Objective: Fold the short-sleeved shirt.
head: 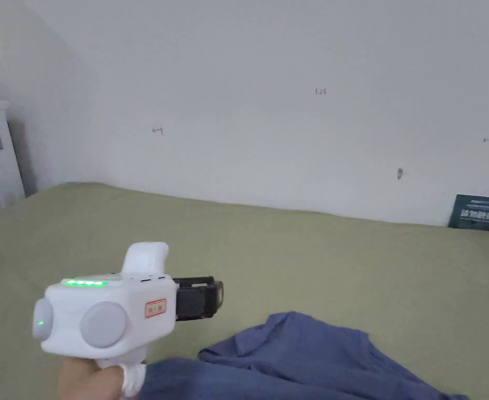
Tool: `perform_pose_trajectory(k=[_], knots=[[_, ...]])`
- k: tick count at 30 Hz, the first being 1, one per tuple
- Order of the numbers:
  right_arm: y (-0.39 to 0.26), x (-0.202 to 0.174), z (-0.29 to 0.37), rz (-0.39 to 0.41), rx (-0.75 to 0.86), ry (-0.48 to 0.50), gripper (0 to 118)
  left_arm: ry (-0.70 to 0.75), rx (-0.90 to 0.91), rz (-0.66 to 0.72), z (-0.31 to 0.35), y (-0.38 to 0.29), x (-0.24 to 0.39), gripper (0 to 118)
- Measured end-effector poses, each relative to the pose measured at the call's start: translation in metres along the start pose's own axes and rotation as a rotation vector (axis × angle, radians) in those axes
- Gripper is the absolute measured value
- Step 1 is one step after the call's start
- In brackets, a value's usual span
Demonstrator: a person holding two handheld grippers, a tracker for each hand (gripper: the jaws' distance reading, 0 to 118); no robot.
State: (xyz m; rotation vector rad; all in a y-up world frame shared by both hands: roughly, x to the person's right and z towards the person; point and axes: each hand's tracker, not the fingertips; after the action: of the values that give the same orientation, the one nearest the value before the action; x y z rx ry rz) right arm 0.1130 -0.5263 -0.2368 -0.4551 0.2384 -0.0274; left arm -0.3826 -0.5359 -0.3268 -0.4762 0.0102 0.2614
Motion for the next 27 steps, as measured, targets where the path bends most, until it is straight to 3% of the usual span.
perform_pose_trajectory(k=[1, 2, 3, 6, 10, 16, 18, 19, 20, 21, 22, 24, 27], knots=[[0.002, -0.002, -0.005, -0.002, 0.014, 0.009, 0, 0.057, 0.049, 0.019, 0.024, -0.007, -0.018, 82], [0.004, -0.004, -0.010, -0.001, 0.025, 0.020, 0, 0.090, 0.115, 0.017, 0.046, -0.016, -0.032, 38], [0.005, -0.006, -0.014, 0.000, 0.032, 0.026, 0, 0.128, 0.135, 0.011, 0.063, -0.024, -0.039, 5], [0.008, -0.013, -0.024, 0.000, 0.036, 0.036, 0, 0.281, 0.157, 0.043, 0.103, -0.053, -0.061, 1], [0.004, -0.016, -0.031, -0.011, 0.030, 0.052, 0, 0.267, 0.080, 0.148, 0.129, -0.086, -0.078, 1], [0.000, -0.015, -0.036, -0.004, -0.006, 0.048, 0, 0.246, -0.046, 0.107, 0.101, -0.094, -0.084, 1], [-0.001, -0.011, -0.038, -0.002, -0.010, 0.038, 0, 0.246, -0.065, 0.091, 0.074, -0.086, -0.089, 14], [0.000, -0.009, -0.039, 0.001, -0.017, 0.030, 0, 0.216, -0.106, 0.084, 0.054, -0.080, -0.099, 35], [0.000, -0.006, -0.039, 0.002, -0.022, 0.017, 0, 0.216, -0.121, 0.095, 0.034, -0.074, -0.105, 78], [-0.001, -0.003, -0.039, 0.004, -0.025, 0.010, 0, 0.209, -0.180, 0.109, 0.013, -0.067, -0.109, 103], [-0.001, 0.001, -0.039, 0.005, -0.032, 0.003, 0, 0.211, -0.231, 0.118, -0.009, -0.063, -0.114, 111], [-0.002, 0.008, -0.039, 0.005, -0.045, -0.023, 0, 0.126, -0.323, 0.133, -0.049, -0.057, -0.122, 111], [-0.005, 0.018, -0.037, 0.008, -0.071, -0.063, 0, 0.177, -0.443, 0.152, -0.103, -0.065, -0.129, 111]])
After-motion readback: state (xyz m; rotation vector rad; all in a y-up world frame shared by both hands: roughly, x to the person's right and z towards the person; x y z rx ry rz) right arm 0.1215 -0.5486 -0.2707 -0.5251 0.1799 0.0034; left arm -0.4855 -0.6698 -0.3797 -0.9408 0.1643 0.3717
